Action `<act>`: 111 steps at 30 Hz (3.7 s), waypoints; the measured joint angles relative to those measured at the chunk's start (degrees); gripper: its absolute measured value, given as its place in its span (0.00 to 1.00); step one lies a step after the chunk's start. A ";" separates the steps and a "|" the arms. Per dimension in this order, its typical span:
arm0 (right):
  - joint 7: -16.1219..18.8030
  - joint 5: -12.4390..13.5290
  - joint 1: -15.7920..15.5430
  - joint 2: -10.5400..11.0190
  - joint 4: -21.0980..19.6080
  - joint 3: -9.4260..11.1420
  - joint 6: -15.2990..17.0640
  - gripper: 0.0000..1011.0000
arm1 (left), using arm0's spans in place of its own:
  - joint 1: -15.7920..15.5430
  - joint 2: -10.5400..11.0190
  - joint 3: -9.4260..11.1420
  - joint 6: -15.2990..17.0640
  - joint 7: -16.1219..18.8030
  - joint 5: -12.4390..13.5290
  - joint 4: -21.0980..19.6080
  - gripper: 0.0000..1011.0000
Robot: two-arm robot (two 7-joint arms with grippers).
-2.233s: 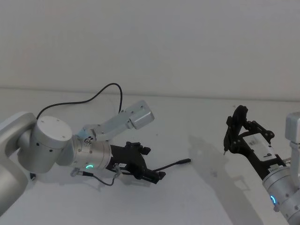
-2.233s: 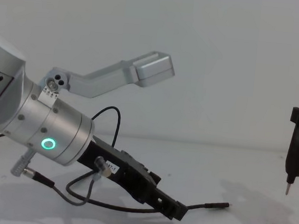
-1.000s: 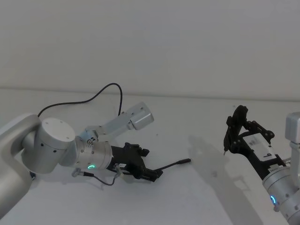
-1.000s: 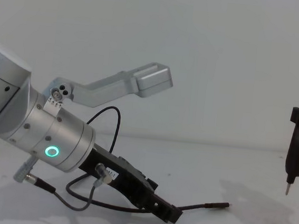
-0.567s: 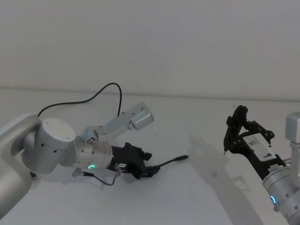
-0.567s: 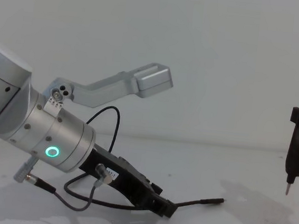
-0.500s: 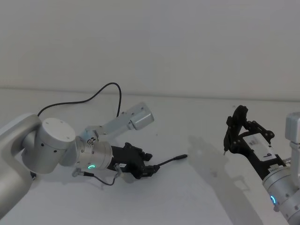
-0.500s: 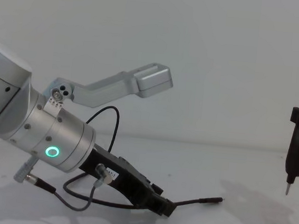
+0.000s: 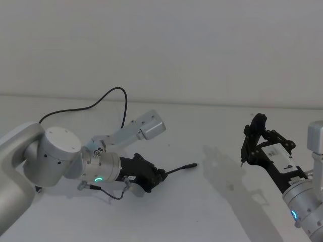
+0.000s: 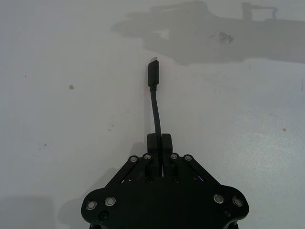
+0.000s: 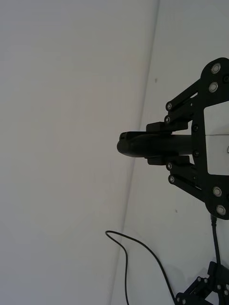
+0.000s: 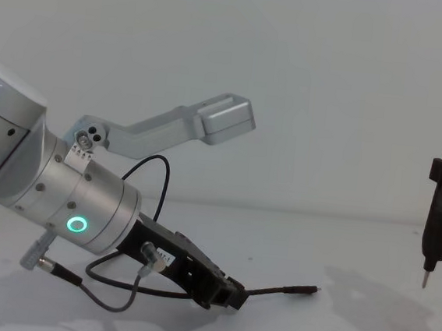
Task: Pick up the data cable with the one hand.
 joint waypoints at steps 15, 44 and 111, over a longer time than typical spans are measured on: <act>0.98 0.20 -0.48 0.09 -2.01 0.14 -0.06 0.27 | 0.24 0.66 0.08 -1.89 -0.63 0.06 -0.63 0.05; 8.35 11.77 -1.42 -1.31 -8.41 0.68 4.22 0.27 | 2.98 7.07 -2.30 -15.02 -2.88 1.83 -9.27 0.05; 10.13 14.08 4.23 -1.16 -1.75 -0.68 1.50 0.27 | 3.73 8.50 -3.14 -17.28 -2.87 2.18 -11.35 0.05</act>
